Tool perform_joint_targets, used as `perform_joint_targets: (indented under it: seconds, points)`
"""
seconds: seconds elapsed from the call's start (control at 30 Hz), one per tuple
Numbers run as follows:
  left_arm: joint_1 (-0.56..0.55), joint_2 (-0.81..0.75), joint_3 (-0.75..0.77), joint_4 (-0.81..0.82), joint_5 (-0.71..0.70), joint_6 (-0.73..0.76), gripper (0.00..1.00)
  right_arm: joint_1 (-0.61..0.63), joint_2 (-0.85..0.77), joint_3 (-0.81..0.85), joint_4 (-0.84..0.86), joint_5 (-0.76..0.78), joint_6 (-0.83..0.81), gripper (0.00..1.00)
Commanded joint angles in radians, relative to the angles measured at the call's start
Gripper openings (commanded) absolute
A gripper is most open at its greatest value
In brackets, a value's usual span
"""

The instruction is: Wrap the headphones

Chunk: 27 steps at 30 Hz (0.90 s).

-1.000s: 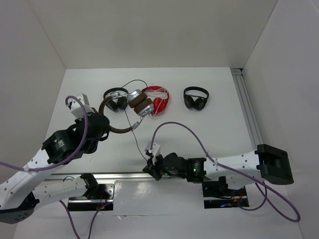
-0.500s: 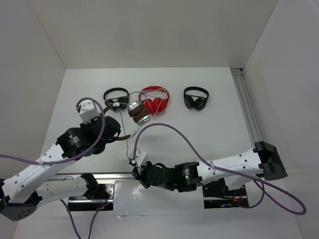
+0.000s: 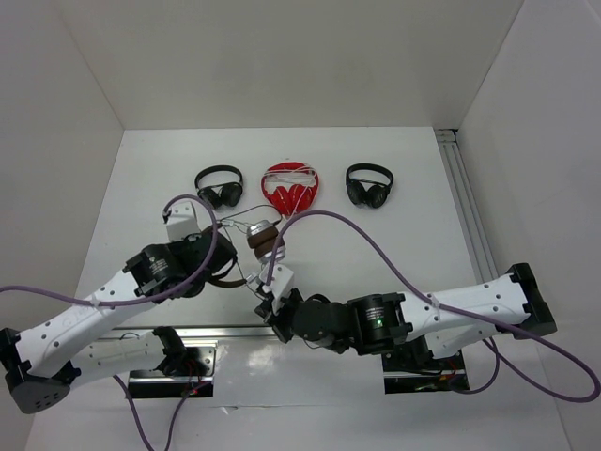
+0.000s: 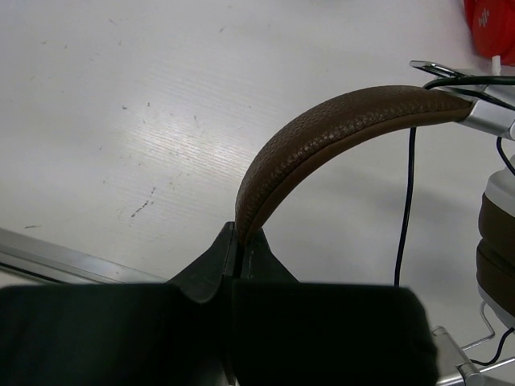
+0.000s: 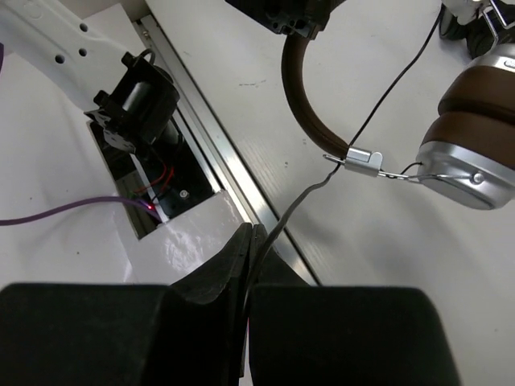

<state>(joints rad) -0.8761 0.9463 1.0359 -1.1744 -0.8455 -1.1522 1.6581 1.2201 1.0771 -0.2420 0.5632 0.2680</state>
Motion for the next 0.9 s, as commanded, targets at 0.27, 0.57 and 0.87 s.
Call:
perform_joint_targets:
  seconds: [0.27,0.57,0.87]
  points:
    - [-0.075,0.042,-0.068,0.163,0.069,0.089,0.00,0.011,-0.005,0.118,-0.123,0.035,-0.067,0.06]
    - [-0.119,0.078,-0.122,0.173,0.089,0.078,0.00,0.011,-0.004,0.199,-0.345,0.021,-0.131,0.03]
    - [-0.119,0.049,-0.131,0.206,0.108,0.123,0.00,-0.031,-0.004,0.238,-0.479,0.062,-0.162,0.00]
